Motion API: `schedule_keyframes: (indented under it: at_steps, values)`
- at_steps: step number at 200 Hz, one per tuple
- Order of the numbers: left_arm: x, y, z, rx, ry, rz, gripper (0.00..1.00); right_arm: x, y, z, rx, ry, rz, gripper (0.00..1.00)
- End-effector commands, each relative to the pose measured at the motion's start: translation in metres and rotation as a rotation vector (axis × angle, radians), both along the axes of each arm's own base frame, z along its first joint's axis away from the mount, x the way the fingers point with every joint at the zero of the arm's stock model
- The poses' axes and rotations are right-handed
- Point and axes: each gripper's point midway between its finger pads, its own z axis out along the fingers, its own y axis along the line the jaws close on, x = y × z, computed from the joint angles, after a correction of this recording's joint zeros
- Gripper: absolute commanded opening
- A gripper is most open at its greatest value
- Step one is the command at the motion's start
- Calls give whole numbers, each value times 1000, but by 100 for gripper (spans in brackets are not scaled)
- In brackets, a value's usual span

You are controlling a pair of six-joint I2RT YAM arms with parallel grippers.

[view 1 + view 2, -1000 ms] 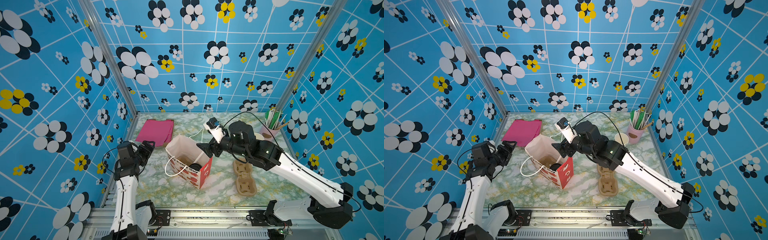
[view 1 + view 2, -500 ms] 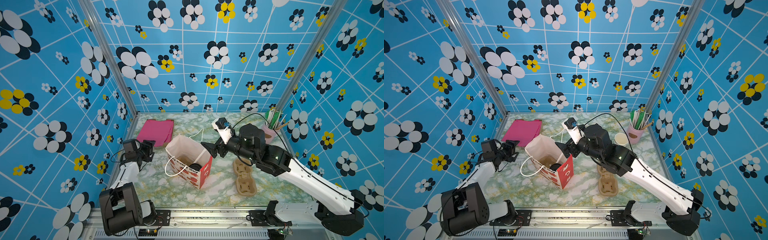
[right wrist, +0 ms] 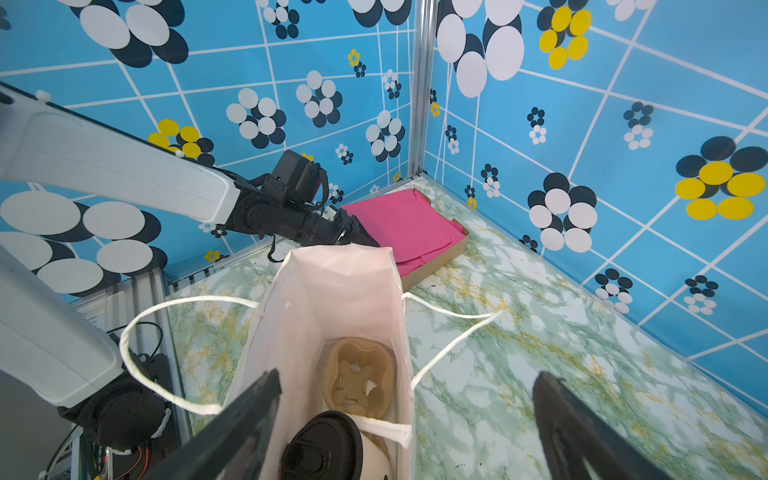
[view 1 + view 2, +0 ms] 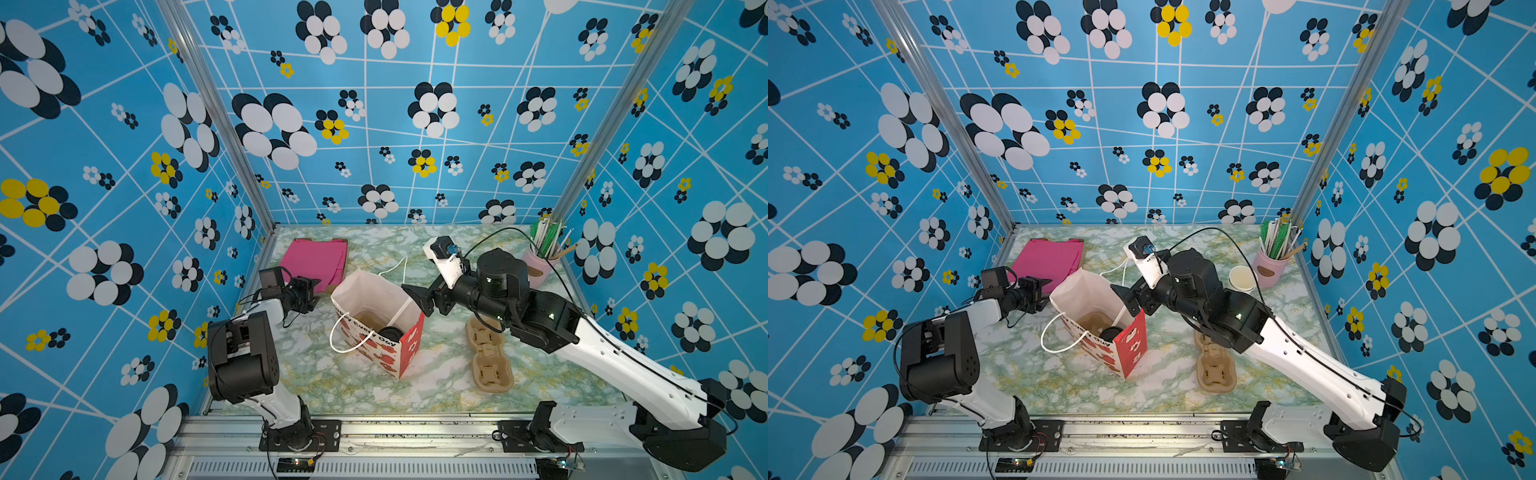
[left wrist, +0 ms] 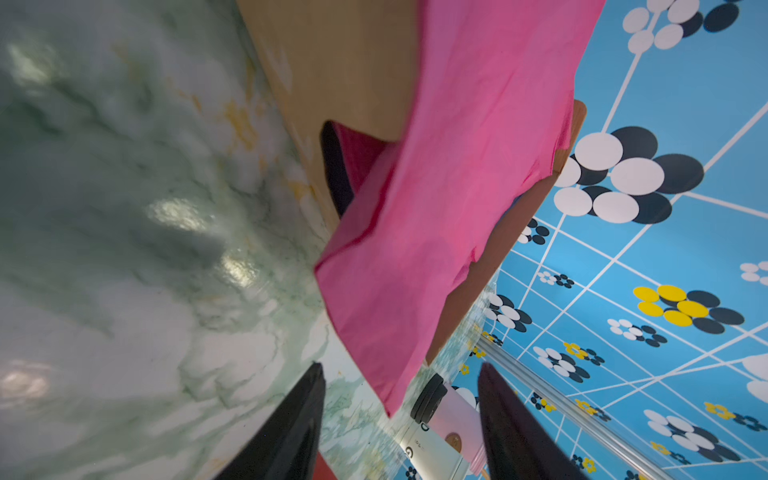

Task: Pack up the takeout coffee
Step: 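Move the left gripper to the pink napkin tray while the right hovers over the bag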

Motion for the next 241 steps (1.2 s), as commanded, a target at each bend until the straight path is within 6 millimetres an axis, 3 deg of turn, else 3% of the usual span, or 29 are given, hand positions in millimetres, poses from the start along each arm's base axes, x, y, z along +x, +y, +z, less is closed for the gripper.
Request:
schedule_keyframes:
  at_steps: [1, 98, 123, 157, 207, 241]
  values:
    - [13, -3, 6, -3, -29, -20, 53, 1, 0, -3, 1, 2, -10, 97]
    - [23, -4, 6, 22, -36, -42, 9, 6, 6, -9, -16, 9, -12, 98]
    - [18, 3, 18, 105, -44, -54, 6, 7, 6, -10, -21, 8, -14, 98]
    - [8, 13, 50, 259, -73, -80, 5, 7, 7, -8, -19, 2, -17, 98]
    - [-24, 32, 86, 508, -47, -107, 4, 8, 6, -6, -16, -7, -20, 99]
    - [-42, 43, 99, 622, -40, -98, 4, 6, 5, -8, -17, -6, -17, 99]
